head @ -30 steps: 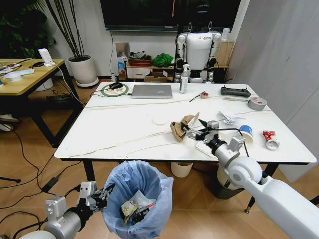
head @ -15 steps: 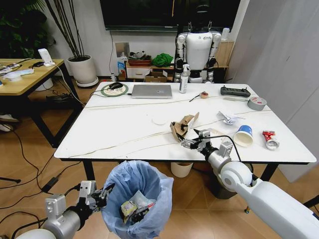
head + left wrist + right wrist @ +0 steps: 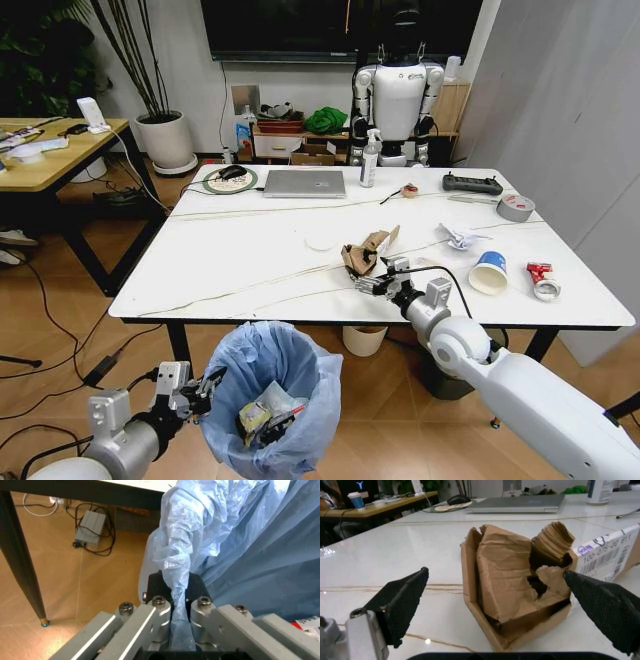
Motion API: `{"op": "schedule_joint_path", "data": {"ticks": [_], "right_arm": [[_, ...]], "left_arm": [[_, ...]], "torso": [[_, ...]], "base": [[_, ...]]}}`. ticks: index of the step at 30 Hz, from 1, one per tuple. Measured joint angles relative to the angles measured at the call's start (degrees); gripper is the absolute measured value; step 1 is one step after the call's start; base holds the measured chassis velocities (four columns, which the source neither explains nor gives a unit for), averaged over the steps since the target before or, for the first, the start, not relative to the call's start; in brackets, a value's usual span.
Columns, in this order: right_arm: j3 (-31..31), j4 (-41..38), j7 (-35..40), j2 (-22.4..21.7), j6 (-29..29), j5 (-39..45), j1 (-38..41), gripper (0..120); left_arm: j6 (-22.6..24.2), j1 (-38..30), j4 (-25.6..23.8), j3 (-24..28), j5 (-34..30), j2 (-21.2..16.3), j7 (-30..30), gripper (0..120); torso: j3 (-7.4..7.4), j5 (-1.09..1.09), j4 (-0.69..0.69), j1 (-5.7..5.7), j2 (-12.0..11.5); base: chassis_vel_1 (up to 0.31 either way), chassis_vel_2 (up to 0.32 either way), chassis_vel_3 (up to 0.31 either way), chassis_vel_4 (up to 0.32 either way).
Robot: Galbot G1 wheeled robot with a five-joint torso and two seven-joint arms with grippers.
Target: Pick up the trash bin and place the trash from the table into it.
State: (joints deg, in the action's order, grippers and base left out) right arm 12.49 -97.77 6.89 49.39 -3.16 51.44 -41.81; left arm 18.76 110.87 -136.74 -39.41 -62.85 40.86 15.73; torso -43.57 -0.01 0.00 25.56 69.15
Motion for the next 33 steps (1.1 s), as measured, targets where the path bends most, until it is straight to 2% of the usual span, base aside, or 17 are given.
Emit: {"op": "schedule_joint_path", "data": {"ticks": [9,19,25,33], "right_arm": [[0.76,0.84,2.88,0.48,-0.77,-0.66,1.41,93],[-2.20,0.10,6.42,-1.56,-2.78,4.54,3.69,93],[-1.33,0.49,11.78,-0.25,-6.41,10.02,6.78,93],[0.12,6.11,17.84,3.77,-11.55,18.01,11.74,93]], "left_arm": [[0.03,-0.33,0.18,-0.20,-0.28,-0.09,0.06,0],[0.09,-1.02,0.57,0.43,-0.40,-0.17,0.01,0],[0.11,-1.05,0.54,0.53,-0.47,-0.29,0.00,0],[0.13,-0.66,0.09,0.23,-0.29,0.04,-0.01,0]], "torso": [[0.00,0.02,0.00,0.00,0.00],[0.00,0.01,-0.01,0.00,0.00],[0.00,0.01,0.00,0.00,0.00],[0.00,0.01,0.01,0.00,0.00]], "base": [[0.000,0.000,0.000,0.000],[0.000,0.000,0.000,0.000],[0.000,0.000,0.000,0.000],[0.000,0.000,0.000,0.000]]}}
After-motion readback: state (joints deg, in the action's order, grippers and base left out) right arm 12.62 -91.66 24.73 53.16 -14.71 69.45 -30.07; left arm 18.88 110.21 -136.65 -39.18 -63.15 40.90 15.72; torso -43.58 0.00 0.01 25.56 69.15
